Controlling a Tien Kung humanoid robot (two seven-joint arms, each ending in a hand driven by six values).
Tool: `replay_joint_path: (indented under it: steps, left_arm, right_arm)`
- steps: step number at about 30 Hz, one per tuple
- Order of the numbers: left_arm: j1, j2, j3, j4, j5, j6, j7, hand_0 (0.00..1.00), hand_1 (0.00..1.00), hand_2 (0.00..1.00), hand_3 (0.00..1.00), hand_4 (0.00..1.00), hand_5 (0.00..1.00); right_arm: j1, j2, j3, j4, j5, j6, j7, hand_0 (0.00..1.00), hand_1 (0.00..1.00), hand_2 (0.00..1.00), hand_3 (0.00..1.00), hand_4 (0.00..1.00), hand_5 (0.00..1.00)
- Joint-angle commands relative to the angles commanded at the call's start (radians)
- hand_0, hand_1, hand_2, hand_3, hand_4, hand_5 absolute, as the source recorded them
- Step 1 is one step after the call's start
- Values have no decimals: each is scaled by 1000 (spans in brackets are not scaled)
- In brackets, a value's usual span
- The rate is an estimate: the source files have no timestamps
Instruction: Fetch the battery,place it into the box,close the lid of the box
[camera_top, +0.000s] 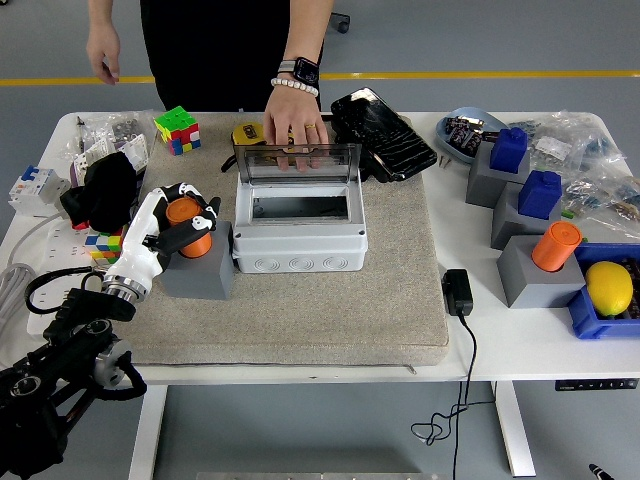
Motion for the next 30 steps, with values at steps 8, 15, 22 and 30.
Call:
replay_joint_path:
  steps: [8, 15, 22, 30]
  left_arm:
    - [-5, 15, -32, -44, 78, 24, -8, 227, 88, 140, 179, 2, 2]
    - [-53, 62, -4, -171, 286, 85, 52, 228, 85, 135, 175, 2, 2]
    - [-151, 82, 90, -268, 538, 141, 214, 198, 75, 98, 136, 2, 2]
    - [-263, 81, 234, -332, 776, 149, 477, 184, 66, 88, 122, 2, 2]
  right_arm:
    - [1, 2, 3, 1, -1, -1, 3, 577, 642, 640, 531, 843, 395]
    - [-1, 1, 1, 0, 1, 0, 2, 575, 641, 640, 531, 842, 394]
    - [2, -3, -1, 1, 2, -1, 3, 575, 640, 638, 530, 840, 390]
    - [5, -8, -8, 0, 5, -2, 1, 576, 641, 638, 530, 840, 391]
